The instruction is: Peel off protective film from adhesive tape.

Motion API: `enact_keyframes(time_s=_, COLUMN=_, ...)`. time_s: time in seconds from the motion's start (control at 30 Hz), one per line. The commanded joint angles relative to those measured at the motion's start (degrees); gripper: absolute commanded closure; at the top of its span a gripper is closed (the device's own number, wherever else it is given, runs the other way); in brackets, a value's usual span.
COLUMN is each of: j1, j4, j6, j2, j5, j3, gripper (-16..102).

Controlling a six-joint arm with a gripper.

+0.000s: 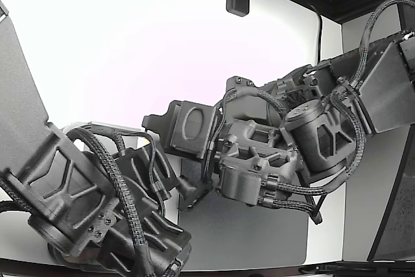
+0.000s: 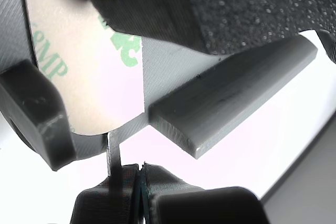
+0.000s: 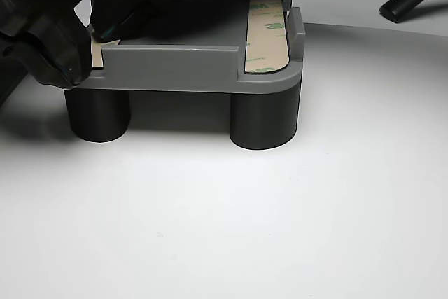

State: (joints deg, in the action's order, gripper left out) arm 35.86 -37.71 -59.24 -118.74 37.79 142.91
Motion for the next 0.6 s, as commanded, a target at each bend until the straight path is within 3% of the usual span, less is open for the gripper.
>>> enact_keyframes(time_s=0.0, j1=-0.35, j4=0.18, j6=0.09, j2=-0.88, j5=0.26, j3=-1.76, gripper=97)
enact_keyframes(time_s=0.57, j1=-0.26, j4=-0.44, j6=0.44, j2=-0.44, j5=0.26, j3=-2.55, gripper=97)
